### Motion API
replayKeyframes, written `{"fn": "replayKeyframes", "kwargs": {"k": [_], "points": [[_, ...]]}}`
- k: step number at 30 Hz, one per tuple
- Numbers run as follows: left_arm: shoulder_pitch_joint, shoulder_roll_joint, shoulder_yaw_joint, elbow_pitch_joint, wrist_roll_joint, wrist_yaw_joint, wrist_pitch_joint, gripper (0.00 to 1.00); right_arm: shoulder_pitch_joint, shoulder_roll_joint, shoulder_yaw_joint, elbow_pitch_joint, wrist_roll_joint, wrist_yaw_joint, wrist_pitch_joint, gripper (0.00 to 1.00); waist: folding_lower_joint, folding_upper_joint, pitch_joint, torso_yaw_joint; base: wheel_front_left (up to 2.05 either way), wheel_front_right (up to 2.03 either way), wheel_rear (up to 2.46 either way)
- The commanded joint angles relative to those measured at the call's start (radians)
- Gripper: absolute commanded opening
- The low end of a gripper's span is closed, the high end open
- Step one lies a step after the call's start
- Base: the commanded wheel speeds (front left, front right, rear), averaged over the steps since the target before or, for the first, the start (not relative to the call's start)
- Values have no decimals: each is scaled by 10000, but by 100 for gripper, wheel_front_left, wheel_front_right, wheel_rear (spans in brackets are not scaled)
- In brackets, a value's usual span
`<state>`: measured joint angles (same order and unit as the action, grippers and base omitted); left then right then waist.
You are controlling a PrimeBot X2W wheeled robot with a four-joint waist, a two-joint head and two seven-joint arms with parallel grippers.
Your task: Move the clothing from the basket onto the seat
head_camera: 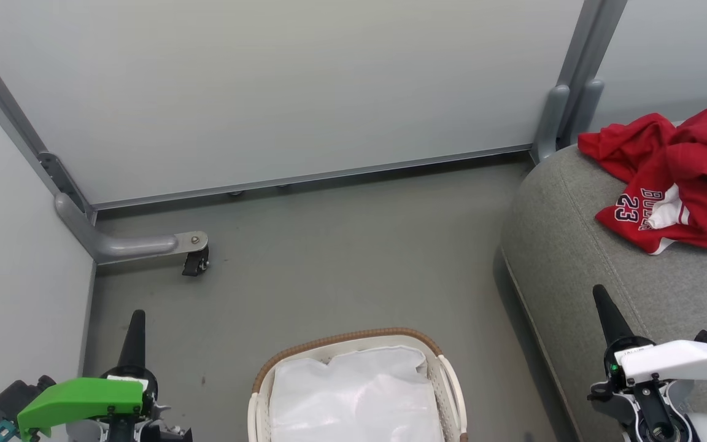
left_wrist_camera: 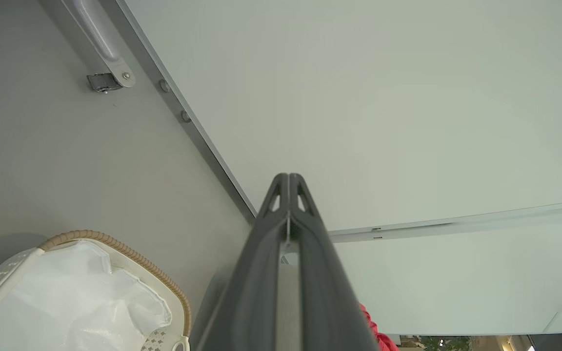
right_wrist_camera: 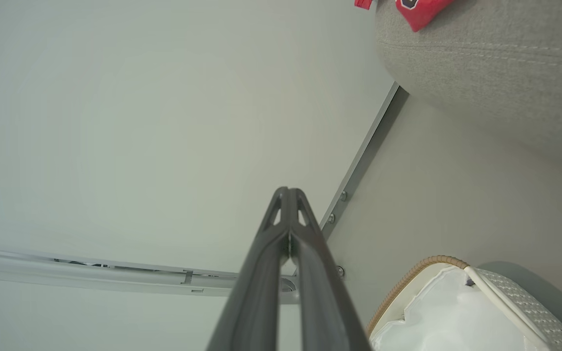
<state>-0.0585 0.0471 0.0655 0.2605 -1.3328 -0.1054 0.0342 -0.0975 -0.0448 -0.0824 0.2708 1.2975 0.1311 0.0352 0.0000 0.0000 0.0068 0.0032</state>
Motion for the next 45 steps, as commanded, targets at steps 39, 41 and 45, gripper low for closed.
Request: {"fn": "replayKeyframes", "kwargs": {"k": [39,41,45], "points": [[-583,61,512,-169,-2775,-278,804,0,-145,-82,-332,-283,3103,-5,809,0,0,0,-36,-31,0,0,0],[-580,62,524,-169,-2834,-284,845,0,-146,-82,-342,-290,3201,-7,822,0,0,0,-37,-32,0,0,0],[-557,60,518,-162,-2812,-283,839,0,-144,-82,-337,-287,3170,-5,817,0,0,0,-37,-32,0,0,0]]}}
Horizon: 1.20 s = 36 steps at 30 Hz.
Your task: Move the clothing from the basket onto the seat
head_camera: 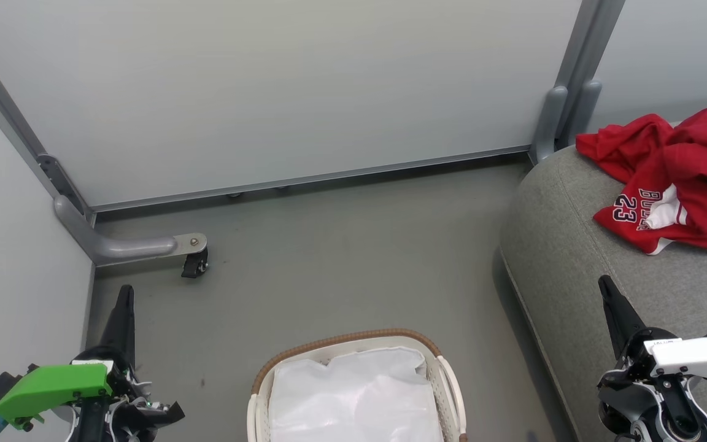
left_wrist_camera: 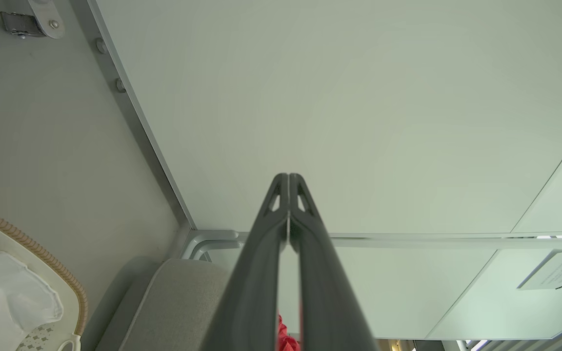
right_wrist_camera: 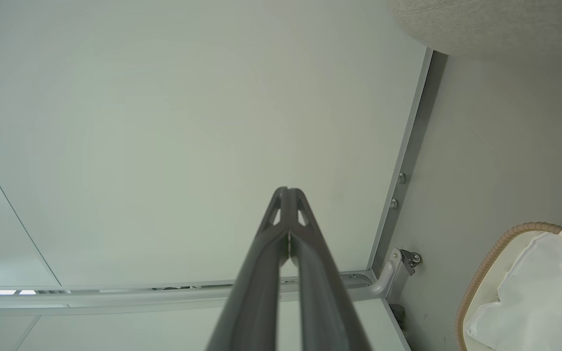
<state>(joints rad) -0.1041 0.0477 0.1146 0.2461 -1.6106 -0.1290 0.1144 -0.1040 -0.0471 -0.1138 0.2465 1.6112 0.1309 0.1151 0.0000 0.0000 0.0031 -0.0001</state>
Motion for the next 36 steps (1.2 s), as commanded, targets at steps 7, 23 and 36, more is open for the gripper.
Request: {"fn": "replayKeyframes", "kwargs": {"k": [7,23,36], "points": [[-102,53,29,-19,-31,-47,39,0,-78,-59,-22,-42,34,-3,15,0,0,0,0,1,0,0,0],[-102,52,29,-19,-29,-47,40,0,-78,-59,-22,-42,34,-3,15,0,0,0,0,1,0,0,0],[-102,51,29,-20,-28,-47,40,0,-78,-59,-21,-42,35,-3,14,0,0,0,0,1,0,0,0]]}}
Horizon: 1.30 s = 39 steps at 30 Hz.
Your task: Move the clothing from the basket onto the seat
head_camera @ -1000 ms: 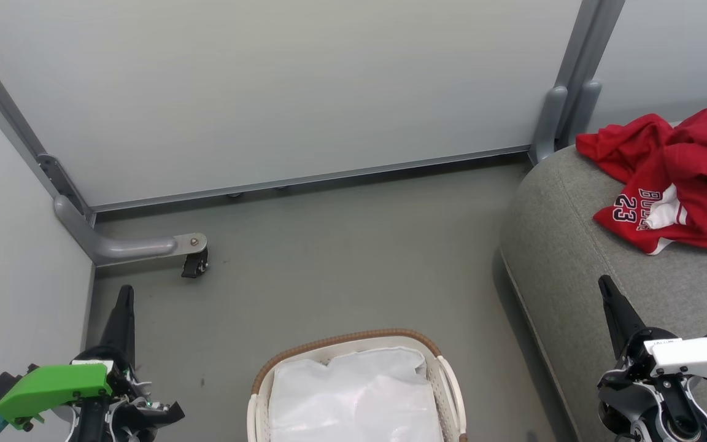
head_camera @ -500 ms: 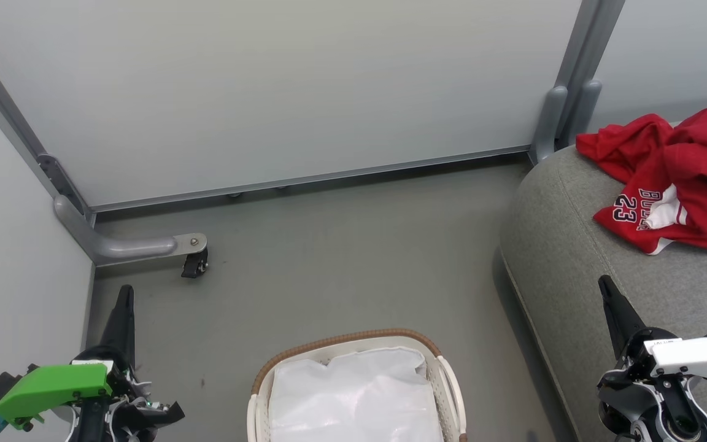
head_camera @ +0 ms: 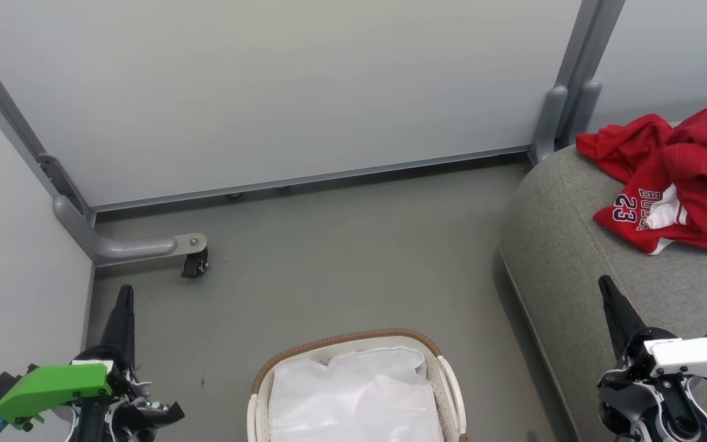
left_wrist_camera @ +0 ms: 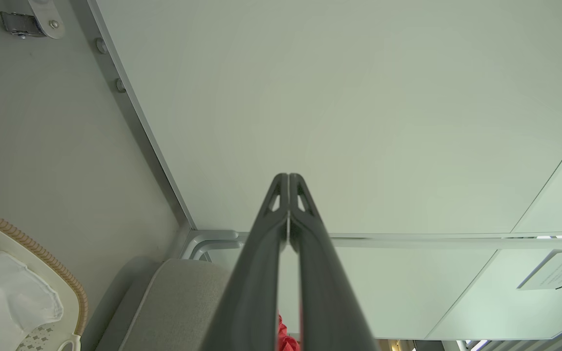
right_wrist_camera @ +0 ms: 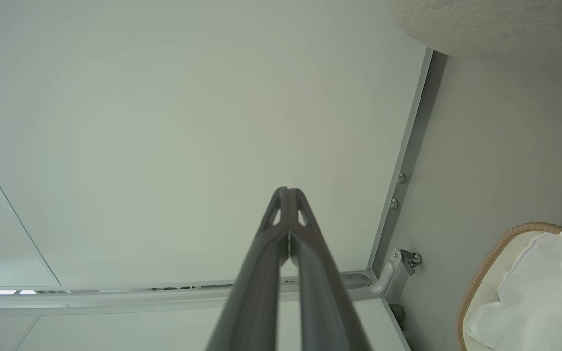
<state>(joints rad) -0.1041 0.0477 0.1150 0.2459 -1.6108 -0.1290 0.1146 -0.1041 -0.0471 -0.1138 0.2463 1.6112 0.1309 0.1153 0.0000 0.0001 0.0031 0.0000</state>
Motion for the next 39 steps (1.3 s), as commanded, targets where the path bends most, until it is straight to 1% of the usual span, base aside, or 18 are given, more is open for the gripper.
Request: {"fn": "replayKeyframes", "kwargs": {"k": [1,39], "points": [[-102,51,25,-18,-26,-47,38,0,-77,-59,-21,-40,35,-3,12,0,0,-1,0,0,0,0,0],[-102,50,26,-18,-23,-46,40,0,-76,-60,-20,-39,35,-3,11,0,0,-1,0,0,0,0,0]]}}
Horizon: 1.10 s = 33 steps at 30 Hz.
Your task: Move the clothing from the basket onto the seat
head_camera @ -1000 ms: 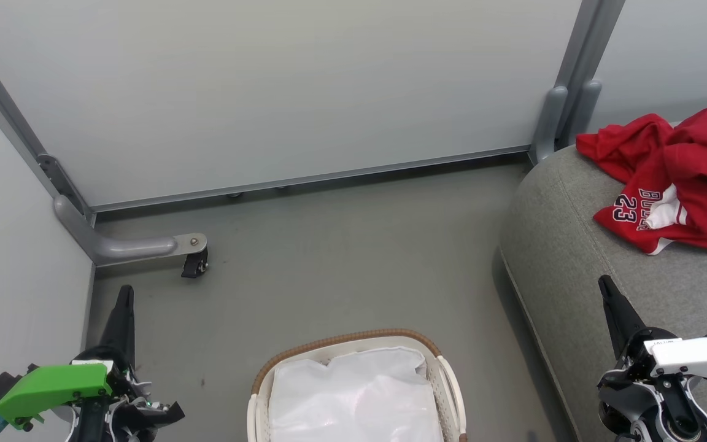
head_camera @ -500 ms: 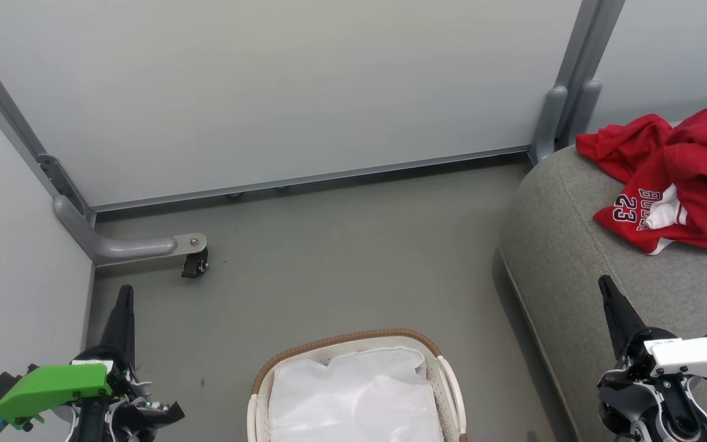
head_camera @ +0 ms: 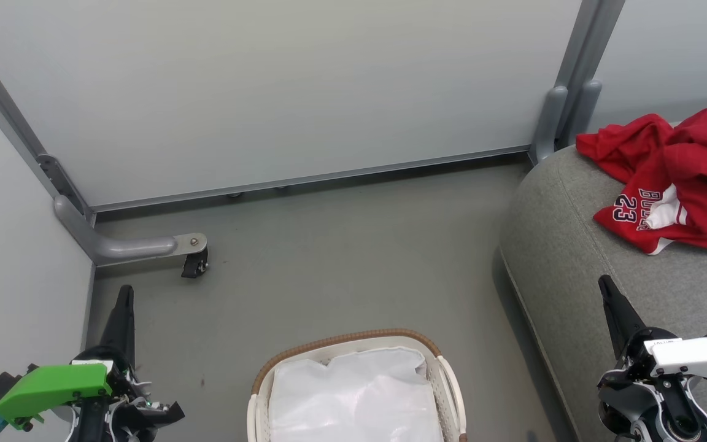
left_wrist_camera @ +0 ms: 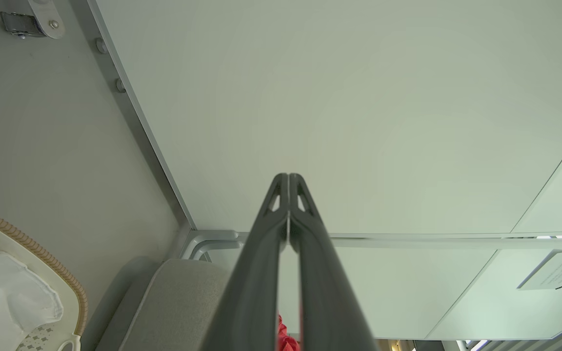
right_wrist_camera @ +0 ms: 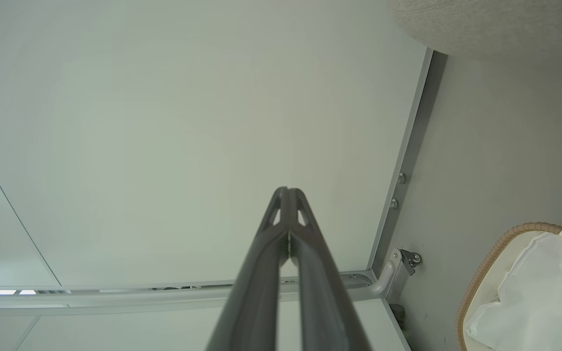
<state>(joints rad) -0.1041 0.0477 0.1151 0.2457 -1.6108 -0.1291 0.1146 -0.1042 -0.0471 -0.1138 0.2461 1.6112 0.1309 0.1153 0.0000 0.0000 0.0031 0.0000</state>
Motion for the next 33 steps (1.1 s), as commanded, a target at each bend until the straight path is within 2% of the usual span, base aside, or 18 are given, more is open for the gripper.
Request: {"fn": "replayKeyframes", "kwargs": {"k": [1,33], "points": [[-102,50,24,-16,-23,-45,40,0,-75,-60,-20,-37,35,-3,11,0,0,0,0,0,0,0,0],[-102,49,25,-17,-22,-44,40,0,-75,-60,-19,-37,36,-3,10,0,0,0,0,0,0,0,0]]}}
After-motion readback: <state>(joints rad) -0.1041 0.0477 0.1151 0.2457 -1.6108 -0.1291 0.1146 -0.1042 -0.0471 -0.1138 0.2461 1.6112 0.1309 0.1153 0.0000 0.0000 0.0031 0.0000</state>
